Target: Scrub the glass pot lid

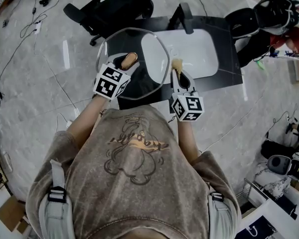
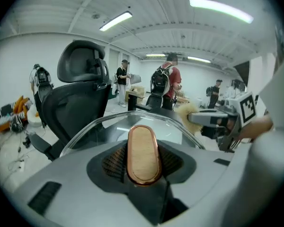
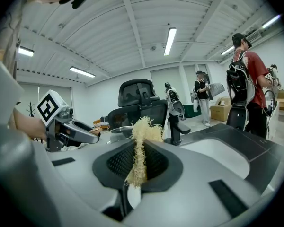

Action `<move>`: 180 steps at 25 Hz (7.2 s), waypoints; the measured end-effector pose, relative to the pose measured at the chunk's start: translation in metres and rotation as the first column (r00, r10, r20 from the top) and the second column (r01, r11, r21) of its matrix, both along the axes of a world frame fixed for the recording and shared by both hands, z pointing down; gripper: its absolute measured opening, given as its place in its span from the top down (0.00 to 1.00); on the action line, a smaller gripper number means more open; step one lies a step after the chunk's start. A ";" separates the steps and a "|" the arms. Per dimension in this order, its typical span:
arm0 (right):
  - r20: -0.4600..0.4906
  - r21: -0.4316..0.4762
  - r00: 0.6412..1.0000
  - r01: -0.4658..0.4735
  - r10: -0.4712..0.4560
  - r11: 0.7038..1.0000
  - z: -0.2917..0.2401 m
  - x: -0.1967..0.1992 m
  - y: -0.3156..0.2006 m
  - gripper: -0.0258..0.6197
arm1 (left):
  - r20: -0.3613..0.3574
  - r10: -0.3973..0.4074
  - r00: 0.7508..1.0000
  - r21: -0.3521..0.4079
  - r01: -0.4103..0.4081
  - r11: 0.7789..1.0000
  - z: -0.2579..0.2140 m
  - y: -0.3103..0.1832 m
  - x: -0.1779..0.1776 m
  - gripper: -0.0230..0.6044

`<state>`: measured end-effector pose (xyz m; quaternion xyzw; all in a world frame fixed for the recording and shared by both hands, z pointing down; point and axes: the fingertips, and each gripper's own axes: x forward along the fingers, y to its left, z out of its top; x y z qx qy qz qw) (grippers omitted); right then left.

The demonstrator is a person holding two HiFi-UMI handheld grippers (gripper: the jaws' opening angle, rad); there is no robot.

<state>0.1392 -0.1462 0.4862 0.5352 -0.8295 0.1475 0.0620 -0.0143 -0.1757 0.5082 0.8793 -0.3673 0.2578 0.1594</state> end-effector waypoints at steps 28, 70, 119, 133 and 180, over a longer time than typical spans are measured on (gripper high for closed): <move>0.091 0.037 0.995 0.029 -0.032 0.999 -0.025 -0.008 -0.005 0.90 | -0.896 -0.366 0.254 -0.442 -0.416 0.794 -0.068 0.017 0.018 0.68; 0.120 0.180 0.985 0.101 -0.123 0.979 -0.078 -0.048 -0.060 0.90 | -0.899 -0.359 0.250 -0.437 -0.512 0.739 -0.064 0.028 0.045 0.68; 0.118 -0.233 0.954 0.298 -0.277 0.926 0.076 -0.088 -0.012 0.90 | -0.896 -0.424 0.131 -0.436 -0.433 0.789 -0.066 -0.001 0.028 0.68; 0.198 -0.253 0.875 0.481 -0.442 0.840 0.047 -0.116 0.040 0.90 | -0.892 -0.436 0.119 -0.445 -0.405 0.799 -0.062 -0.011 0.022 0.68; 0.342 0.042 0.872 0.358 -0.350 0.933 -0.116 -0.108 -0.028 0.90 | -0.861 -0.502 0.086 -0.485 -0.436 0.758 -0.052 -0.004 0.026 0.68</move>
